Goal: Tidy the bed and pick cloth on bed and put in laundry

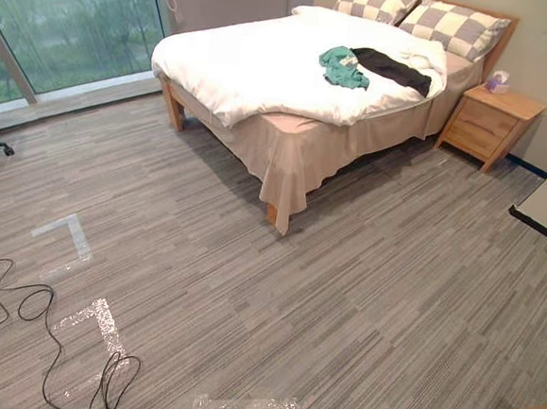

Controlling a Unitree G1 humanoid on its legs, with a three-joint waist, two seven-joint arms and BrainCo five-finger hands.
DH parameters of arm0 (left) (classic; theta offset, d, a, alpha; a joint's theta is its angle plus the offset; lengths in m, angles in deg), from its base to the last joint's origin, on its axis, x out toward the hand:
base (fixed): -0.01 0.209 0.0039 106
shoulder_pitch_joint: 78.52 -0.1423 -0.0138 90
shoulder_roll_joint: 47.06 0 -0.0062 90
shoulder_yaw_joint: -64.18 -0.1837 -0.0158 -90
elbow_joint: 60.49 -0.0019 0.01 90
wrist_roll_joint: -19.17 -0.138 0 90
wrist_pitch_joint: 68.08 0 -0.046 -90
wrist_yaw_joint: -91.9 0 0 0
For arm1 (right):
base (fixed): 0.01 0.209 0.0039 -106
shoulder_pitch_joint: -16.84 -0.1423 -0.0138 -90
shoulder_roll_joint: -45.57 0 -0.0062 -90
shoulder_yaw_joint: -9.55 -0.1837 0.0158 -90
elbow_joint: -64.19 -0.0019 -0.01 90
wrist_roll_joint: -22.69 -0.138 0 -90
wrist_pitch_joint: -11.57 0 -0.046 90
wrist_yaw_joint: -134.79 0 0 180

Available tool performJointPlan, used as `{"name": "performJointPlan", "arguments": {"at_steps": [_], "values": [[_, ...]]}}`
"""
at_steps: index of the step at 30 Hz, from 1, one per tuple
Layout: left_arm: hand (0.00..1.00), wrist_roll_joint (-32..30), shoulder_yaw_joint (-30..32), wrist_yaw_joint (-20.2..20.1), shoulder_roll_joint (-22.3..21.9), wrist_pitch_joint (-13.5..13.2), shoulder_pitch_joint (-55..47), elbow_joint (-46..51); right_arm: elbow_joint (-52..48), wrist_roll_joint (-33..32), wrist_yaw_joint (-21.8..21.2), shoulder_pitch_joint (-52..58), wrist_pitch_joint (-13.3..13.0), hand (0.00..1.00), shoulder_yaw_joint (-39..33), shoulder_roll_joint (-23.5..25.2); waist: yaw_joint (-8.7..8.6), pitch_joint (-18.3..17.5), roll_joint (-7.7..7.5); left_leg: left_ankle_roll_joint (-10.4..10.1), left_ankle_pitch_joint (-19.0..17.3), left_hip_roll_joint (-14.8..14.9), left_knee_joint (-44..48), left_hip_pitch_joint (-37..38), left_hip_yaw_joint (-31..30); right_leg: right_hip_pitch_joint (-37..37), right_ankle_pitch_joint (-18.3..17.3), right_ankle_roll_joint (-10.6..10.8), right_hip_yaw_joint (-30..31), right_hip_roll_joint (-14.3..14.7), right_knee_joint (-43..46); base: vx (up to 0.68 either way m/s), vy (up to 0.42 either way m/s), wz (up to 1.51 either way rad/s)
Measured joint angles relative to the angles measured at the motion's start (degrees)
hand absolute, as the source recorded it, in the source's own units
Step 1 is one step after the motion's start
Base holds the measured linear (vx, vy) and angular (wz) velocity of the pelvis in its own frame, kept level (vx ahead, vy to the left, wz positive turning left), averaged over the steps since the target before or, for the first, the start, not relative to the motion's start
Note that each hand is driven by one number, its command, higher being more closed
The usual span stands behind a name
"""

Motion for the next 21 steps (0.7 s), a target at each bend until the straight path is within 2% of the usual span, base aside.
{"name": "performJointPlan", "arguments": {"at_steps": [2, 8, 12, 16, 21], "values": [[0.0, -0.24, 0.11, -1.38, 0.15, -1.48, 0.01, -0.04, 0.02, 0.0, -0.05, -0.1, -0.14, 0.0, -0.89, 0.43, 0.03, 0.06, -0.3, -0.49, -0.29, -0.17, -1.05, 1.21, 0.01, 1.74, 0.42, 0.66, -0.32, 0.03, -2.18, 0.1, 0.013, 0.01], [0.0, -2.45, 0.1, -2.19, 0.21, -3.45, 0.02, -0.04, 0.04, 0.06, -0.64, -0.81, 0.23, 0.0, -1.57, 0.59, 0.07, 0.74, -0.46, -1.31, -0.68, -0.23, -2.2, 2.32, 1.12, 3.09, 0.66, 1.68, -0.46, 0.07, -3.62, 0.06, -0.005, -0.05], [0.0, -3.03, 0.1, -2.07, 0.18, -3.34, 0.3, -0.02, 0.0, 0.06, -1.1, -1.19, 0.25, 0.0, -2.28, 0.73, 0.05, 2.04, -0.5, -2.16, -0.76, -0.23, -2.82, 4.04, 1.15, 4.69, 0.33, 2.74, -1.12, 0.02, -3.88, -0.01, -0.016, 0.02], [0.0, -5.23, 0.11, -2.63, 0.21, -3.52, 0.58, 0.03, -0.02, 0.03, -1.34, -1.22, 0.25, 0.0, -2.85, 0.87, 0.17, 2.23, -0.54, -2.28, -0.83, -0.22, -2.86, 3.97, 1.13, 4.77, 0.32, 2.76, -1.44, 0.04, -4.16, -0.02, -0.036, 0.03], [0.0, -8.96, -0.04, -2.78, 0.21, -4.98, 0.79, 0.05, -0.05, -0.22, -1.28, -1.21, 0.26, 0.0, -3.0, 0.92, 0.15, 2.25, -0.53, -2.27, -0.83, -0.19, -2.94, 4.08, 1.2, 4.8, 0.32, 2.75, -1.45, 0.08, -4.18, -0.03, -0.028, -0.01]]}}
